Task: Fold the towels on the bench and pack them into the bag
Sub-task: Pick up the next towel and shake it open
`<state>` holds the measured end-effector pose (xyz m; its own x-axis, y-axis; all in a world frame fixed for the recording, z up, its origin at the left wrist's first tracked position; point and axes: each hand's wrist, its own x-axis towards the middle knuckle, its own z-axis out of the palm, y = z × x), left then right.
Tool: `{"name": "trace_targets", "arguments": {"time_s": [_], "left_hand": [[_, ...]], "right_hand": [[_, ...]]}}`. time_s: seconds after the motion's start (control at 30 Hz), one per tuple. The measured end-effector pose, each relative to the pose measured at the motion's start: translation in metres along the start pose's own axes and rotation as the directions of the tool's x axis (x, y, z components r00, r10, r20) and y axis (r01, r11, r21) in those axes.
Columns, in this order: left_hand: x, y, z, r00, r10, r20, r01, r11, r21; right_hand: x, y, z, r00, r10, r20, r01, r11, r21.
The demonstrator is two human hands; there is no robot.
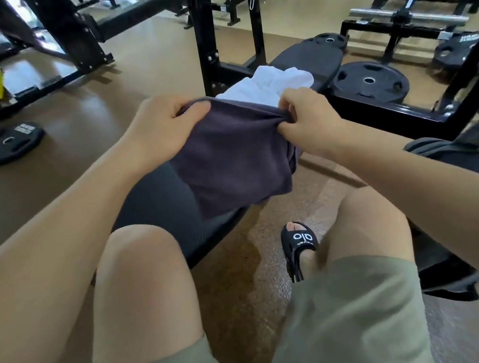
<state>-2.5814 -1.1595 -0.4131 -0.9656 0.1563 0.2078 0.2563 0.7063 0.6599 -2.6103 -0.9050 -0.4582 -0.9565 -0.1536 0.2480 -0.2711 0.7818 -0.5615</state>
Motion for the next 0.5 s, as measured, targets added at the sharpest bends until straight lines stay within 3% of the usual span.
{"name": "trace_targets", "arguments": {"time_s": [0.13, 0.23, 0.3, 0.4, 0.5], "left_hand": [[0.0, -0.019, -0.007, 0.992, 0.007, -0.123, 0.019, 0.979, 0.204], [-0.003, -0.026, -0.007, 0.999, 0.018, -0.026, -0.007, 0.935, 0.354], [-0.007, -0.024, 0.0, 0.998, -0.015, 0.053, -0.002, 0.949, 0.316], [-0.016, -0.013, 0.014, 0.978, 0.016, 0.208, -0.035, 0.996, 0.087], [-0.014, -0.01, 0.024, 0.981, 0.103, 0.165, -0.105, 0.995, 0.001]], "right_hand": [[0.001, -0.009, 0.006, 0.999, 0.034, 0.017, -0.035, 0.999, 0.027], [0.004, -0.022, 0.008, 0.998, 0.055, 0.044, -0.059, 0.994, 0.097], [0.007, -0.036, 0.01, 0.997, 0.037, 0.068, -0.046, 0.99, 0.134], [0.01, -0.057, 0.013, 0.995, -0.009, 0.102, -0.009, 0.984, 0.178], [0.01, -0.074, 0.014, 0.986, -0.082, 0.145, 0.053, 0.98, 0.191]]}}
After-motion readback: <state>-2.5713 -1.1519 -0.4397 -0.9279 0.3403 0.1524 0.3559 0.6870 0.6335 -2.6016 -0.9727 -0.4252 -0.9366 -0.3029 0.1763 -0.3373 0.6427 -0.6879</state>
